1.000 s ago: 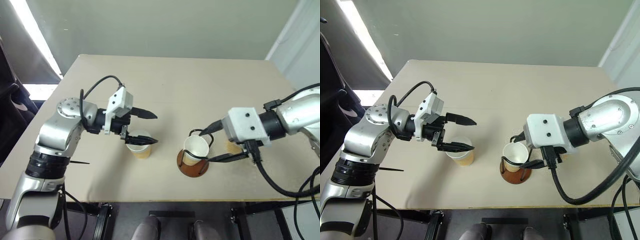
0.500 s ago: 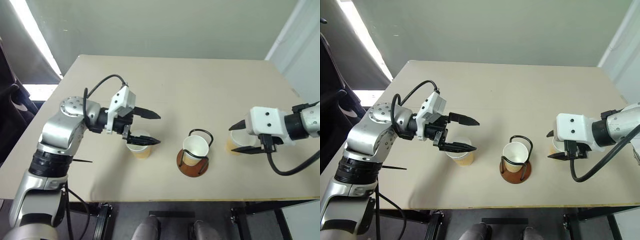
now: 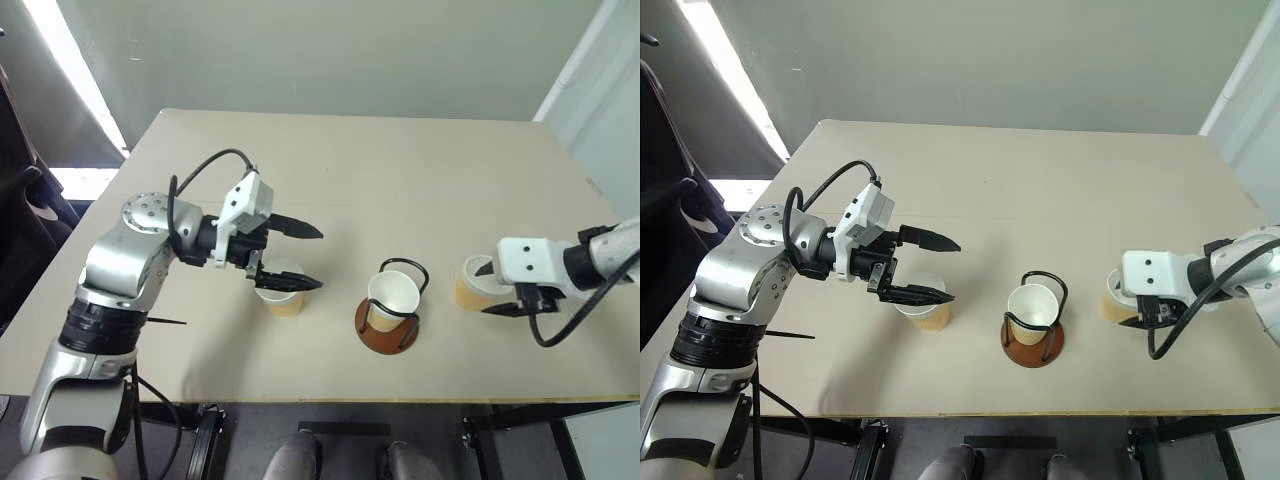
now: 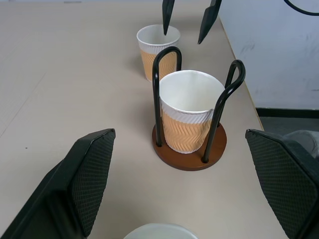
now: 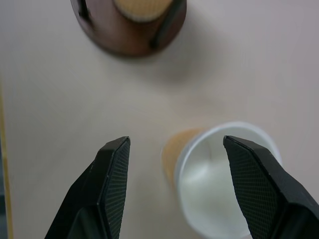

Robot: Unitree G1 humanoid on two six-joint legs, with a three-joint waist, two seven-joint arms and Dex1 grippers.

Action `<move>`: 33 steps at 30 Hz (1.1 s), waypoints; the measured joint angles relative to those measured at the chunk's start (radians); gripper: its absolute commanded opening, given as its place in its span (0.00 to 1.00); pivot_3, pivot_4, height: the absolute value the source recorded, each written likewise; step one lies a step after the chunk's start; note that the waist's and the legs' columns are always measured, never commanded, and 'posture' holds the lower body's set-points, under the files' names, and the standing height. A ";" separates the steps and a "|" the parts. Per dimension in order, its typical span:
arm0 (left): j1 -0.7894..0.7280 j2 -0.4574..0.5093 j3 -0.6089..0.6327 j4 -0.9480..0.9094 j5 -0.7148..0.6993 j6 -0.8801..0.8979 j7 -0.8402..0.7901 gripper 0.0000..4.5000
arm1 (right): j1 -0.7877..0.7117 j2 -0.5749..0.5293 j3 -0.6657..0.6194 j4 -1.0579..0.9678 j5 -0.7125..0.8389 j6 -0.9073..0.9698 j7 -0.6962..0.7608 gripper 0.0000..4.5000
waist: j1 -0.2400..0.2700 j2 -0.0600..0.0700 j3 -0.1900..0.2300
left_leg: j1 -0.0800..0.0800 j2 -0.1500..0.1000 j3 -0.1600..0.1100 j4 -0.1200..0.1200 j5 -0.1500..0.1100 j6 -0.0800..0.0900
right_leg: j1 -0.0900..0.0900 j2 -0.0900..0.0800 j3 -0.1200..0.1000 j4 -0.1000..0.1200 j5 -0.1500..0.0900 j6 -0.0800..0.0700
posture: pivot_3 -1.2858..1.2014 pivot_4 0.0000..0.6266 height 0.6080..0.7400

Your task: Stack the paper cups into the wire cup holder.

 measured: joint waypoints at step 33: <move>0.009 0.010 0.000 -0.020 -0.001 0.012 -0.004 1.00 | -0.237 0.075 -0.048 -0.123 0.041 0.081 0.100 0.02 | -0.005 0.000 0.000 | 0.000 0.000 0.000 -0.001 0.000 0.000 | 0.000 0.000 0.000 0.000 0.000 0.000 | 0.52 0.24 1.00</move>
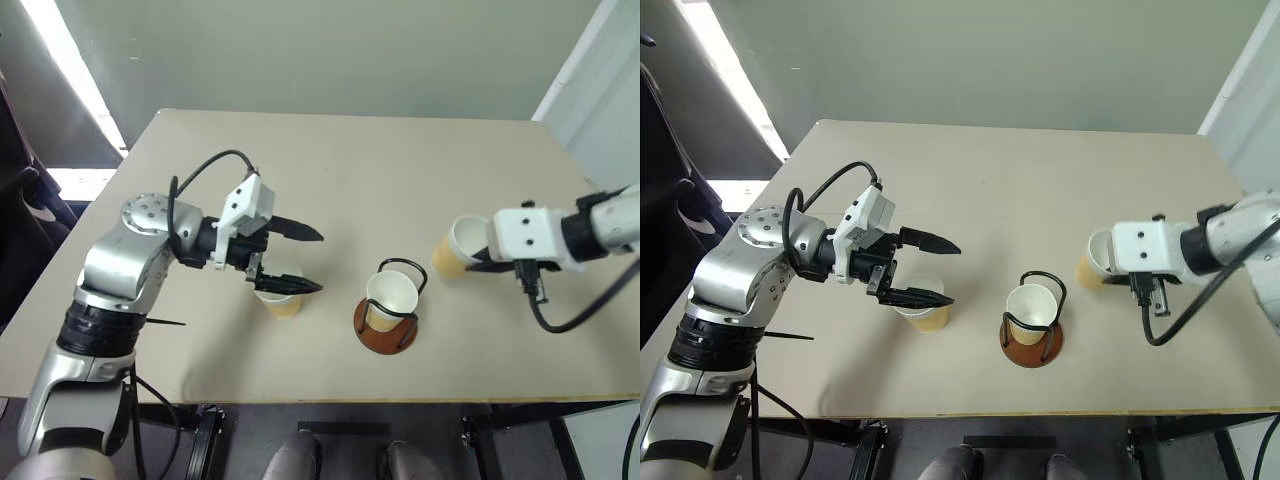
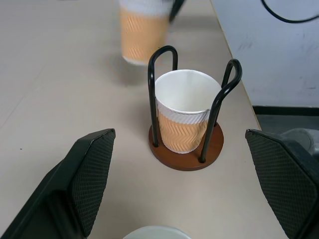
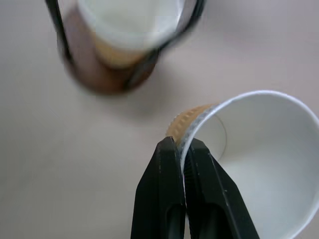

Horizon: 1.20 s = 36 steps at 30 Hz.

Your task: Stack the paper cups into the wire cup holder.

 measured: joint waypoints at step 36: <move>-0.008 -0.015 -0.010 0.011 0.006 -0.003 -0.013 1.00 | -0.145 0.043 0.090 -0.287 0.170 0.178 0.010 0.02 | -0.002 0.000 0.000 | 0.000 0.000 0.000 0.001 0.000 0.000 | 0.000 0.000 0.000 0.000 0.000 -0.001 | 0.52 0.24 1.00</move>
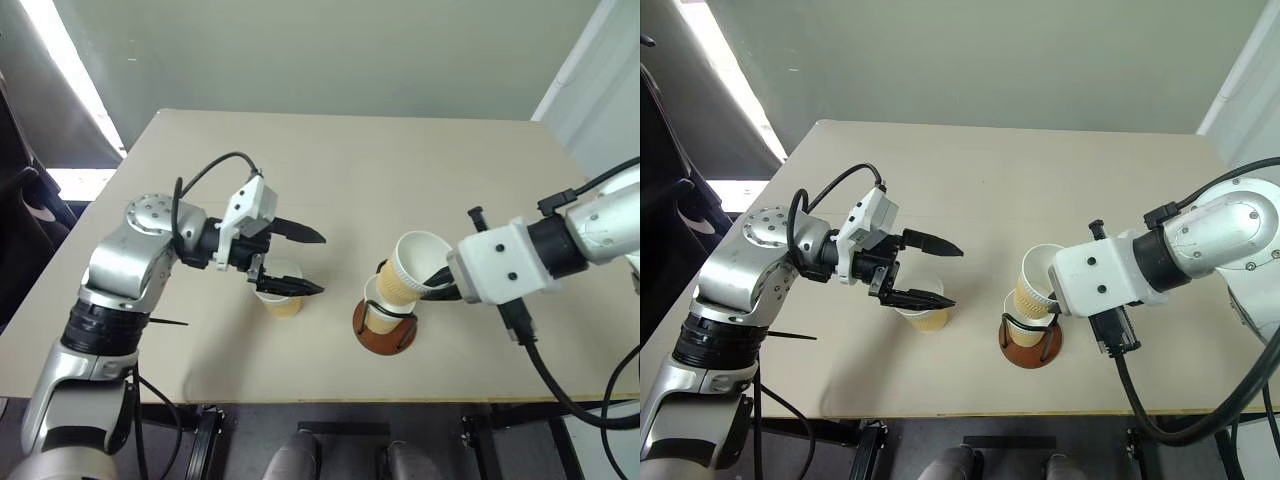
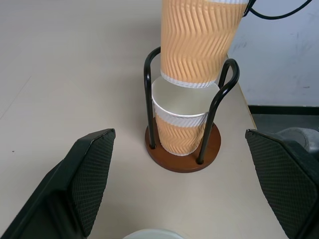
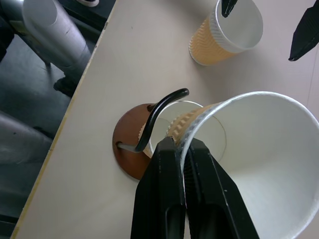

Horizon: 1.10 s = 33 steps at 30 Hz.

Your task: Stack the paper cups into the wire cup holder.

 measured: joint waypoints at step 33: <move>0.066 0.214 0.011 -0.201 0.195 -0.206 0.050 1.00 | -0.093 0.119 -0.165 0.064 0.291 0.313 -0.183 0.94 | -0.006 0.000 0.000 | 0.000 0.000 -0.001 -0.002 0.000 0.000 | -0.001 0.000 0.000 -0.001 -0.001 -0.001 | 0.52 0.24 1.00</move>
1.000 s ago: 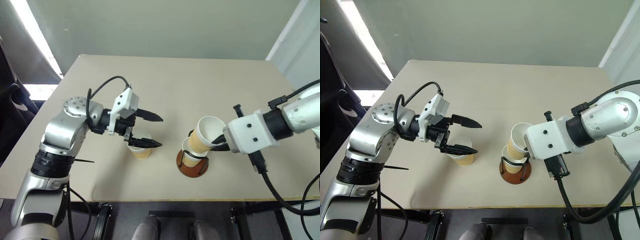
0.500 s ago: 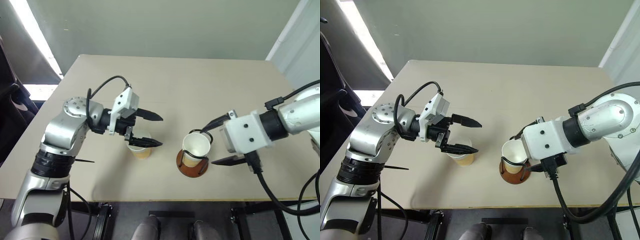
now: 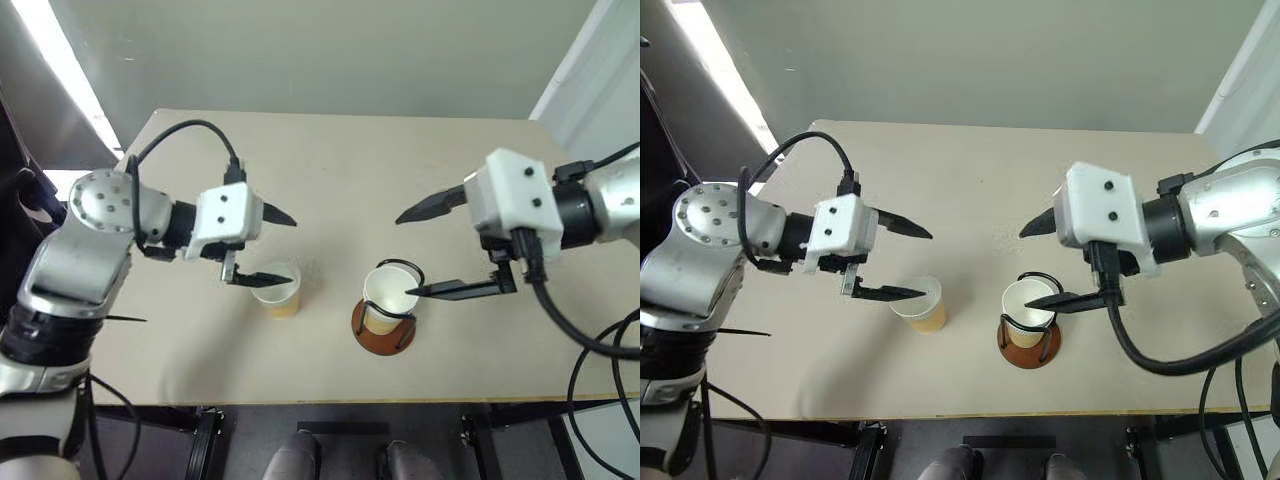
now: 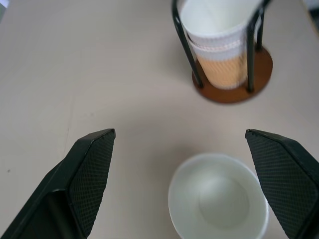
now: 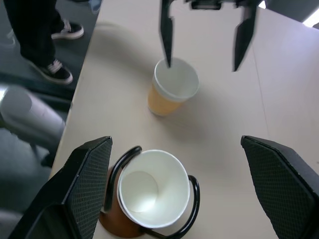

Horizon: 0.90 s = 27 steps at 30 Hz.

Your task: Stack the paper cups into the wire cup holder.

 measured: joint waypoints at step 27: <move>0.131 0.061 -0.095 -0.043 0.233 -0.070 0.081 1.00 | -0.014 -0.120 -0.037 0.041 0.215 0.080 0.004 0.94 | -0.002 0.000 0.000 | 0.000 0.000 0.000 -0.001 -0.001 -0.002 | -0.002 0.000 0.000 0.002 -0.001 -0.002 | 0.52 0.24 1.00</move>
